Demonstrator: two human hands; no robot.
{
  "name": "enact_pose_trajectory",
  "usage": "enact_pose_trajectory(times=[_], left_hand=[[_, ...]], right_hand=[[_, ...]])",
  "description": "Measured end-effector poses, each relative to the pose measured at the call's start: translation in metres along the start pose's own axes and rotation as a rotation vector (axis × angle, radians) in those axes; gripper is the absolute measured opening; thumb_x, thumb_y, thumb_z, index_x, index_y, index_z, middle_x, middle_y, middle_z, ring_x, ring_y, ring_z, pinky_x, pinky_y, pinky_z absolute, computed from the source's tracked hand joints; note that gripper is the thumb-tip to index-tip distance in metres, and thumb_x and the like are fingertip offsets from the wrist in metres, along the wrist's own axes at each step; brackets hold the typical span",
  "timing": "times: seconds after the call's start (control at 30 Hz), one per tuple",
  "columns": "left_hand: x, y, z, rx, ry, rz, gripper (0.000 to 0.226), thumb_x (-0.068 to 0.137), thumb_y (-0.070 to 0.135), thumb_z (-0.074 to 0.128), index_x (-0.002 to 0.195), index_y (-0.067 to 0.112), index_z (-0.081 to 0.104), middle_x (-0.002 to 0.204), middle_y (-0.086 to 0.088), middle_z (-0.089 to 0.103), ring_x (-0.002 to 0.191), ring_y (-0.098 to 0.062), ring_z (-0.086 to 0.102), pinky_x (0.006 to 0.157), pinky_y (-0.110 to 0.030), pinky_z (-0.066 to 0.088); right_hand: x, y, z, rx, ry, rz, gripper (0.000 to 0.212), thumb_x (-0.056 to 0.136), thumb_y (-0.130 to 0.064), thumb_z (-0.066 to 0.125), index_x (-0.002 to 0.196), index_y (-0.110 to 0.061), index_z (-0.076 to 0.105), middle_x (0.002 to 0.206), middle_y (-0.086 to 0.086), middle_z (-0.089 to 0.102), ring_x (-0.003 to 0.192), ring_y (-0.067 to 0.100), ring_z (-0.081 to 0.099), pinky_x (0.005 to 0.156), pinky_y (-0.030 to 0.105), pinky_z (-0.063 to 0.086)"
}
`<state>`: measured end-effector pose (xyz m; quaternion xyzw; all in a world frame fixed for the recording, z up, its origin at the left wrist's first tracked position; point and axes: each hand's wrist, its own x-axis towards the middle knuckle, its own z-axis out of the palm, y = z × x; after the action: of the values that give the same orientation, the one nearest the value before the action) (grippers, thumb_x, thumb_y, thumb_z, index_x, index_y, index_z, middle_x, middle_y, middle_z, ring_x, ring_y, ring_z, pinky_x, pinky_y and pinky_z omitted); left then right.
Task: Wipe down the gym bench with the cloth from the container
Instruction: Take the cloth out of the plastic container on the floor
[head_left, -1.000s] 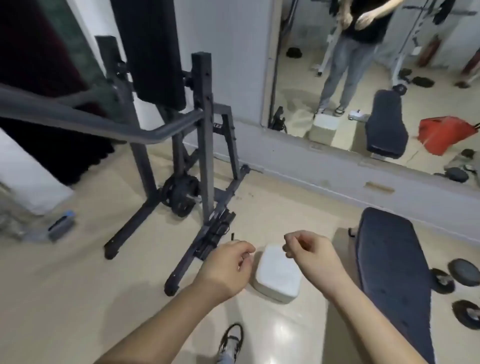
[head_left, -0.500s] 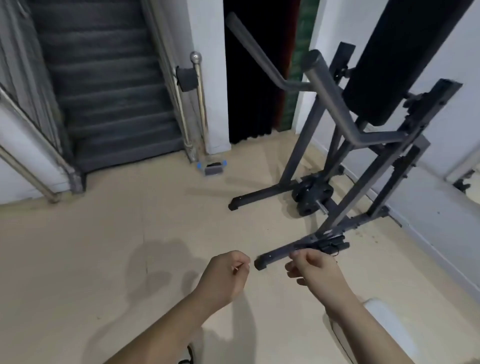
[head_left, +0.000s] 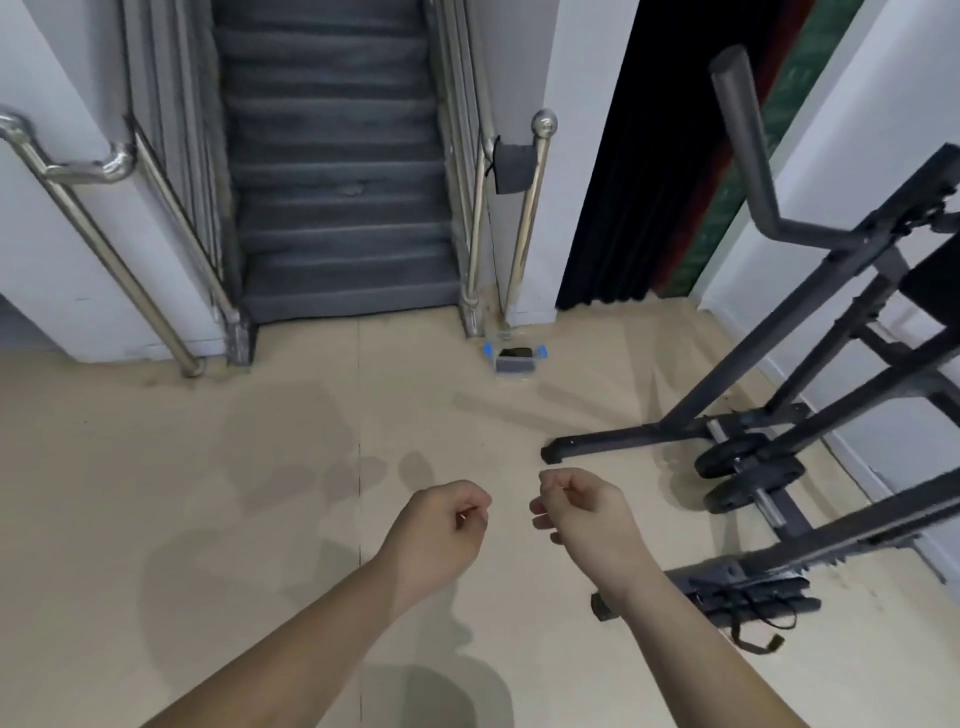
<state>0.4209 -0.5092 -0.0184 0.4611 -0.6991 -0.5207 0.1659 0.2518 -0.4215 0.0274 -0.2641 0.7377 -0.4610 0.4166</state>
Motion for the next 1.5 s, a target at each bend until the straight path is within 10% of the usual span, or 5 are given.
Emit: enact_pose_trajectory(times=[0.6,0.97,1.27,1.5], left_hand=[[0.398,0.03,-0.072,-0.008,0.061,-0.077,0.02,0.093,0.016,0.064,0.112,0.021,0.068,0.079,0.008,0.065,0.059,-0.007,0.057,0.066,-0.022,0.05],[0.711,-0.001,-0.113,0.196,-0.114,-0.119,0.04,0.094,0.026,0.058,0.134,0.025,0.057,0.121,0.002,0.063,0.099,-0.02,0.065,0.096,-0.034,0.054],[0.925,-0.052,-0.085,0.379,-0.314,-0.071,0.041,0.098,0.024,0.053,0.139,0.019,0.055,0.131,-0.001,0.061,0.112,-0.022,0.062,0.092,-0.027,0.047],[1.054,-0.203,0.033,0.471,-0.456,-0.085,0.045,0.098,0.028,0.052,0.143,0.025,0.051,0.138,0.006,0.055,0.115,-0.014,0.062,0.099,-0.029,0.048]], right_hand=[[0.404,-0.12,0.015,-0.075,-0.016,0.146,0.014,0.102,-0.023,0.058,0.102,-0.016,0.071,0.1,0.014,0.077,0.079,0.021,0.07,0.083,0.046,0.058],[0.712,-0.137,0.057,-0.129,0.07,0.258,0.031,0.1,-0.02,0.059,0.13,-0.014,0.06,0.104,0.009,0.072,0.08,0.021,0.068,0.071,0.034,0.053],[0.918,-0.087,0.081,-0.194,0.171,0.351,0.025,0.1,-0.022,0.059,0.122,-0.014,0.066,0.087,0.006,0.068,0.078,0.025,0.063,0.066,0.033,0.048],[1.06,0.093,0.087,-0.136,0.268,0.429,0.032,0.1,-0.026,0.058,0.13,-0.018,0.062,0.099,0.003,0.071,0.093,0.028,0.069,0.07,0.031,0.05]])
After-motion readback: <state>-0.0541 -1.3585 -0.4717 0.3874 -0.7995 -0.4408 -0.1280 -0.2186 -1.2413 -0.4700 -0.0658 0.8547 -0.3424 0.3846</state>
